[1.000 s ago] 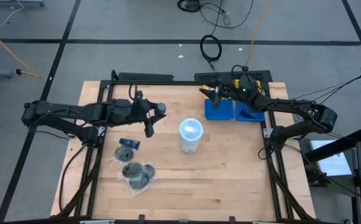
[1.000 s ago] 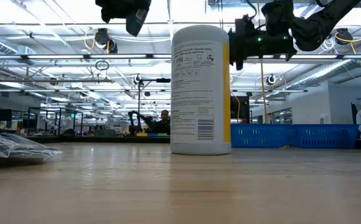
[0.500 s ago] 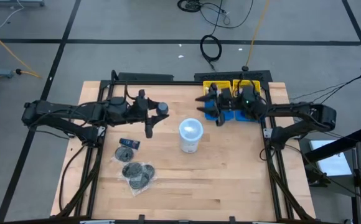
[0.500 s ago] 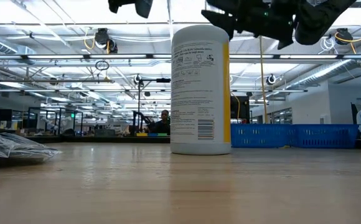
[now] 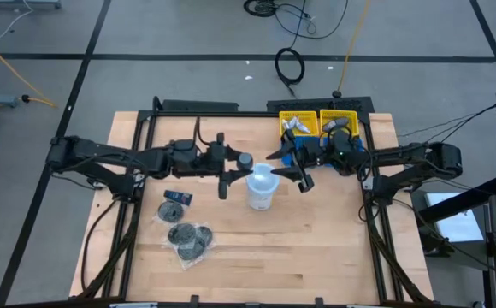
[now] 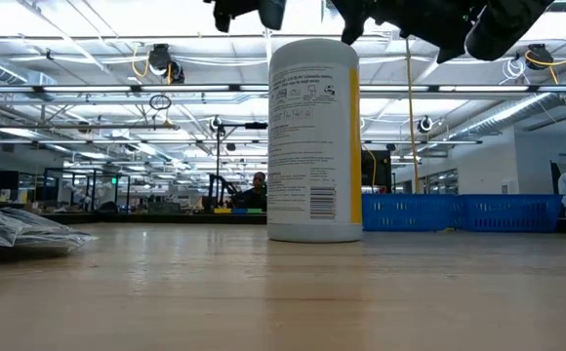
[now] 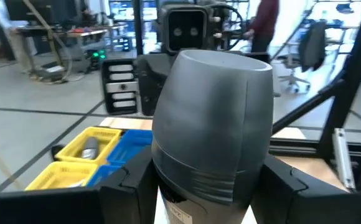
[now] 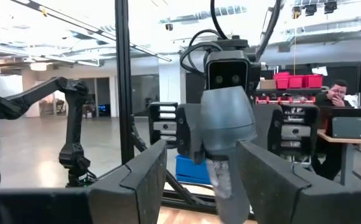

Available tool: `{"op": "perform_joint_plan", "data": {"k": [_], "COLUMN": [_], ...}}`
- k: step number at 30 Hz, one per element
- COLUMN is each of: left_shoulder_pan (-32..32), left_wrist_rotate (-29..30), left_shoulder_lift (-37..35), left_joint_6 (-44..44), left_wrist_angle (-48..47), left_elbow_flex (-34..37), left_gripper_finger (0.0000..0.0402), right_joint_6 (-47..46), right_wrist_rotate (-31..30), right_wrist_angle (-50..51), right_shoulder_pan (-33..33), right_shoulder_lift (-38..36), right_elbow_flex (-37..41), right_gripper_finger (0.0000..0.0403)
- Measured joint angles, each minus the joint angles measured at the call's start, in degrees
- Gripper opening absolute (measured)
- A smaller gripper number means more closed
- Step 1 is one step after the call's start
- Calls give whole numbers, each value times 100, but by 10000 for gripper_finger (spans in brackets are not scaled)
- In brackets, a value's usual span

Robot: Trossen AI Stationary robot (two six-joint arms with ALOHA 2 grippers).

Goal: Pick & Place Travel size toiletries
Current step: Put the black deodorant into the right yellow bin

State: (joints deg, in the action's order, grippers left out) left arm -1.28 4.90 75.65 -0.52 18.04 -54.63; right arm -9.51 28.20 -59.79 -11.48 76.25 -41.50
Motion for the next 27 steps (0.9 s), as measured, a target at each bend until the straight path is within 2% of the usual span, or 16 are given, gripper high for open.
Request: {"op": "perform_joint_plan", "data": {"k": [2, 6, 11, 15, 21, 27], "left_shoulder_pan": [0, 0, 0, 0, 0, 2], "left_wrist_rotate": [-127, -342, -382, -384, -386, -398], "left_shoulder_lift": [139, 403, 607, 680, 678, 678], "left_joint_6": [-31, -94, -116, -126, -126, -88], "left_wrist_angle": [245, 637, 761, 889, 911, 870], "left_elbow_flex": [0, 0, 0, 0, 0, 4], "left_gripper_finger": [178, 178, 178, 178, 178, 178], "right_joint_6": [83, 527, 1060, 1136, 1217, 1221], "right_wrist_rotate": [-18, -546, -984, -1320, -1356, -1606], "right_wrist_angle": [2, 53, 212, 343, 357, 1030], "right_shoulder_pan": [57, 264, 528, 642, 668, 677], "right_shoulder_lift": [0, 0, 0, 2, 7, 190], "right_elbow_flex": [0, 0, 0, 2, -112, -566], "right_gripper_finger": [187, 187, 187, 187, 187, 187]}}
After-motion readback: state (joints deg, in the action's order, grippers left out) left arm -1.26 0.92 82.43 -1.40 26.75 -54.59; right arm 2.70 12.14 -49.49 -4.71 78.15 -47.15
